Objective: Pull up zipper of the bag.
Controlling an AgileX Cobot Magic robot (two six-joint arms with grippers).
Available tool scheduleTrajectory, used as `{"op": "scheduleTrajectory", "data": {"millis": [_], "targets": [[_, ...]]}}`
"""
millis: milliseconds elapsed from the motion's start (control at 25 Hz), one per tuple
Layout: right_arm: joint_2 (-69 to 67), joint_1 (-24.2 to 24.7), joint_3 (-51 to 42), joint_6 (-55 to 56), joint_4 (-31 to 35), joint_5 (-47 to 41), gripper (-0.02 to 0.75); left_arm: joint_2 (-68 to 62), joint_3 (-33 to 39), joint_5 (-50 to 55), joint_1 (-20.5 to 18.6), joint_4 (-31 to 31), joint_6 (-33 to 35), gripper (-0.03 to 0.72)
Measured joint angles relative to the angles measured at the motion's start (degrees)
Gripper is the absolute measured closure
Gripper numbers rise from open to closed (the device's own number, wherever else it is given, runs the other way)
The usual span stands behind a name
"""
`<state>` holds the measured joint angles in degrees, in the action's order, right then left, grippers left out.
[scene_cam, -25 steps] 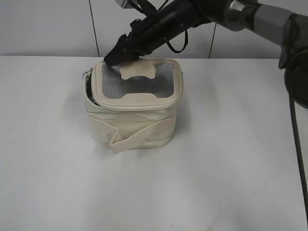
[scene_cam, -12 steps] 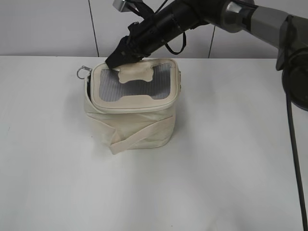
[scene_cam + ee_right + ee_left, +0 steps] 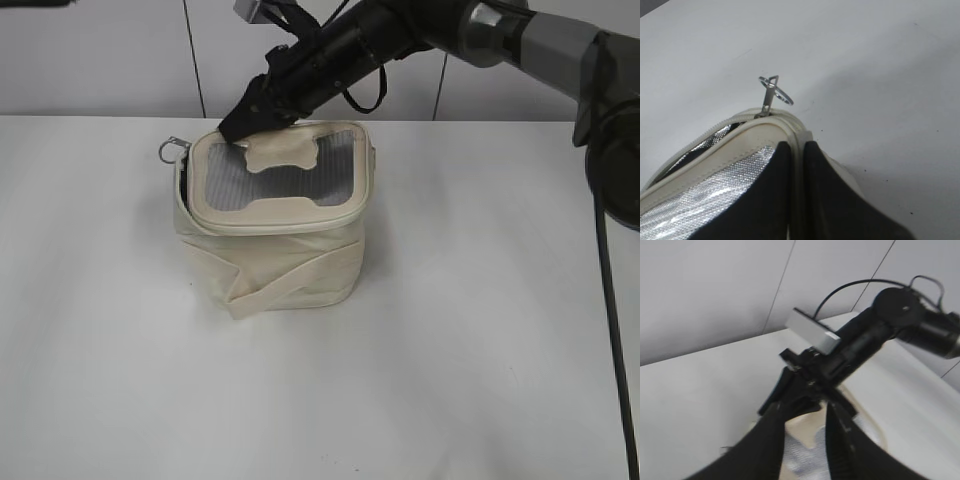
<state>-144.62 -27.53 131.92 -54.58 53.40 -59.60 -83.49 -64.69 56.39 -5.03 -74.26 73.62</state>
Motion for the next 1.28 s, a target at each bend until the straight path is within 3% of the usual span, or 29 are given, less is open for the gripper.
{"op": "scheduleTrajectory", "data": {"millis": [200, 560, 760, 1280], "targets": [[0.0, 0.1, 0.0, 0.4, -0.1, -0.1, 0.685, -14.1, -2.3, -1.4, -0.2, 10.7, 10.0, 0.369], [0.0, 0.1, 0.0, 1.4, -0.1, -0.1, 0.685, -20.9, -2.3, -14.5, 7.6, 13.7, 23.1, 0.356], [0.0, 0.1, 0.0, 1.6, -0.1, -0.1, 0.686, -21.0, -2.3, -25.4, 13.0, 17.4, 24.9, 0.354], [0.0, 0.1, 0.0, 1.8, -0.1, 0.1, 0.689, -23.9, -2.3, -27.5, 13.6, 16.1, 25.2, 0.354]]}}
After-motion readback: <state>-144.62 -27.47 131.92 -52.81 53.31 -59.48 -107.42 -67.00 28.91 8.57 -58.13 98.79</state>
